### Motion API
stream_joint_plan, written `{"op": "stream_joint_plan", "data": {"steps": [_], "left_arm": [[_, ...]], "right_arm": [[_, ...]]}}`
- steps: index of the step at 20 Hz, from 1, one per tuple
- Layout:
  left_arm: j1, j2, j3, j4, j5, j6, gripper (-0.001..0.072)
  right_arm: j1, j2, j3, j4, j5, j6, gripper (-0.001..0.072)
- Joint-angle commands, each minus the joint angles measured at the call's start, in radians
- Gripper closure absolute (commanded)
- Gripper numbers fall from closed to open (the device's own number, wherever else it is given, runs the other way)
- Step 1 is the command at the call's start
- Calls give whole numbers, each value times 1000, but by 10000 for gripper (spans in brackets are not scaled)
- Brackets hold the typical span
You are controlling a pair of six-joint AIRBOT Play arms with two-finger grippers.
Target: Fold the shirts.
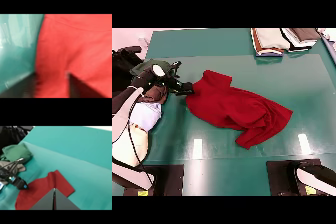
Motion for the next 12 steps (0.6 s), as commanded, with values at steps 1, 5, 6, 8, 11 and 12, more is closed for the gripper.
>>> {"op": "stream_joint_plan", "data": {"steps": [1, 5, 6, 8, 11, 12], "left_arm": [[-14, -3, 2, -12, 17, 14, 652], [-13, -2, 149, 32, -98, 16, 679], [-13, -2, 207, 45, -130, 16, 680], [-13, -2, 310, 48, -163, 16, 680], [-13, -2, 393, 42, -162, 15, 680], [-13, -2, 397, 41, -160, 15, 679]], "right_arm": [[-35, 39, -89, 7, 0, 1, 696], [-225, 161, -369, -5, 99, 1, 696], [-294, 190, -457, -23, 146, 1, 695], [-445, 235, -658, -97, 211, 1, 538], [-645, 253, -968, -140, 127, 0, 262], [-684, 244, -1048, -136, 79, -1, 269]]}}
